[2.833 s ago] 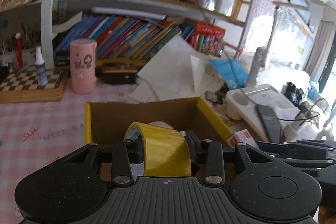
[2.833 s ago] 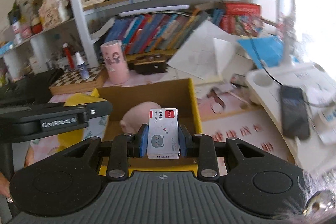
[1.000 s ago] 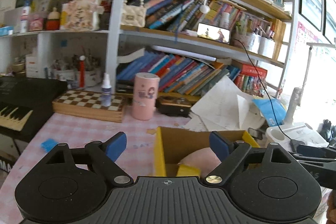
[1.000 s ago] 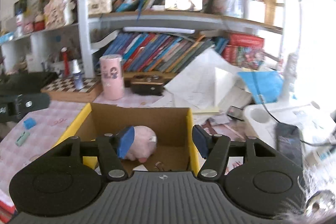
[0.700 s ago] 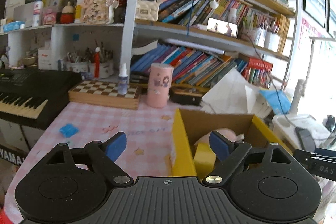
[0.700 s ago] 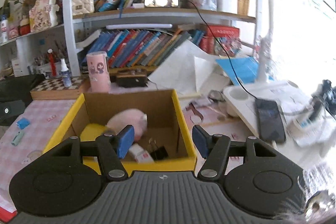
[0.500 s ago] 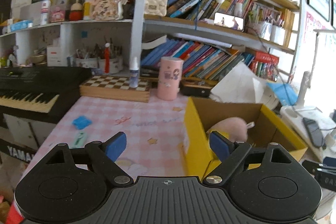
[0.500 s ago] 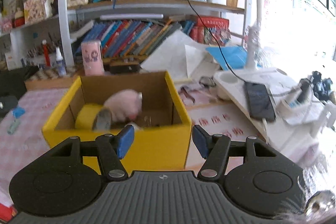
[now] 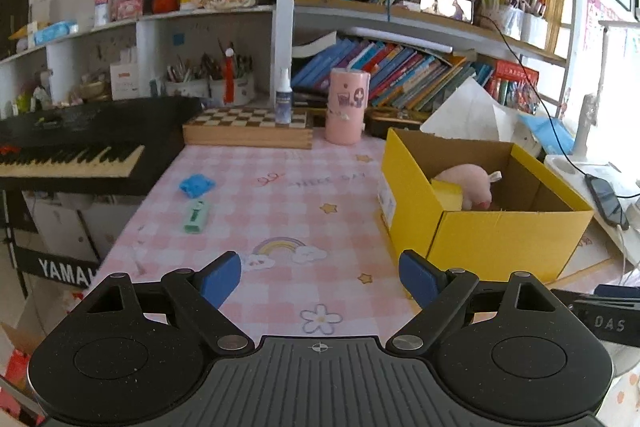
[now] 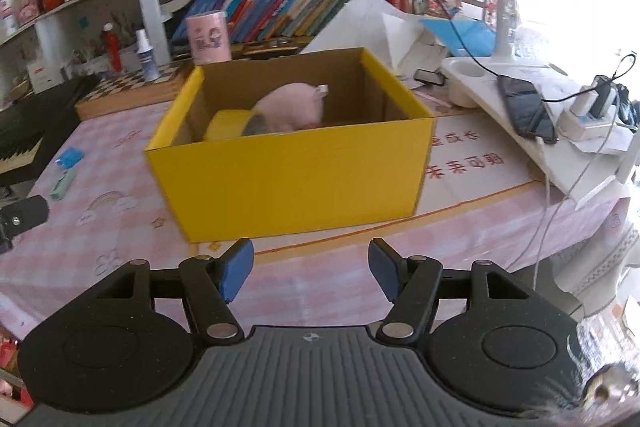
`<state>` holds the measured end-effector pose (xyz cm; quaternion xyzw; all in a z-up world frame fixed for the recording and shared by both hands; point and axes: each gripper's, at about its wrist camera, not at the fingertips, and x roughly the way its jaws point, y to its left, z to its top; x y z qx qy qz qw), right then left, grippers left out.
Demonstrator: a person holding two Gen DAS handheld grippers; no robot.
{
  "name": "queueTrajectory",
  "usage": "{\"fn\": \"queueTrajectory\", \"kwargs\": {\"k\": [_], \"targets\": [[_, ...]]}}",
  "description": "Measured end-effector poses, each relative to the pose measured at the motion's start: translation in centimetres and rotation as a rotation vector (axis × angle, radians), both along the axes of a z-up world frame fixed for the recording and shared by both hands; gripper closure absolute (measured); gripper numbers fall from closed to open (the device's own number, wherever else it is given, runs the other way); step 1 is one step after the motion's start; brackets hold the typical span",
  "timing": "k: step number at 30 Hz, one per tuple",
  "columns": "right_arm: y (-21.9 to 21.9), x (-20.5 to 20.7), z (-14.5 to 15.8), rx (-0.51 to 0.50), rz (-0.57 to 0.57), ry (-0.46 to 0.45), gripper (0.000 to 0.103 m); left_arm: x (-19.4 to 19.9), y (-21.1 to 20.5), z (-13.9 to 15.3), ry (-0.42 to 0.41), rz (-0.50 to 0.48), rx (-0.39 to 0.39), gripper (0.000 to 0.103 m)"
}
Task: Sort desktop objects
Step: 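Withdraw both open tools from the box back over the table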
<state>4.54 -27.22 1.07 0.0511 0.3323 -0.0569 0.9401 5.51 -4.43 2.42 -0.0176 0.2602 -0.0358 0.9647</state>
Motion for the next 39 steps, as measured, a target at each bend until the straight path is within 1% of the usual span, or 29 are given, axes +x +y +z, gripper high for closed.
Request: {"fn": "queueTrajectory", "kwargs": {"k": [7,13,16,20,22,28,35,39], "targets": [[3.5,-1.4,0.0,-0.005,0.046,0.0,0.037,-1.6,2.7,0.1,0.01,0.004,0.008,0.014],[5.9,-2.4,-0.4,0.011,0.061,0.028,0.037,-2.5,4.6,-0.5,0.058,0.0,0.025,0.014],[7.4,-2.9,-0.4,0.016,0.078,0.027,0.036,-3.3,5.4,-0.5,0.054,-0.013,0.045,0.014],[9.0,-3.5,-0.5,0.023,0.094,0.03,0.035,-4.4,6.8,-0.5,0.05,-0.018,0.039,0.013],[9.8,-3.7,-0.6,0.023,0.101,0.034,0.035,-4.7,7.6,-0.6,0.056,-0.012,0.034,0.01],[12.7,-3.9,-0.6,0.013,0.154,0.029,0.035,-5.6,9.8,-0.7,0.065,0.017,0.025,0.01],[15.4,-3.4,-0.4,-0.006,0.219,0.027,0.035,-6.1,12.6,-0.9,0.076,0.079,-0.003,0.01],[16.7,-3.1,-0.2,-0.018,0.249,0.016,0.035,-6.1,13.5,-0.7,0.064,0.085,-0.01,0.01]]}}
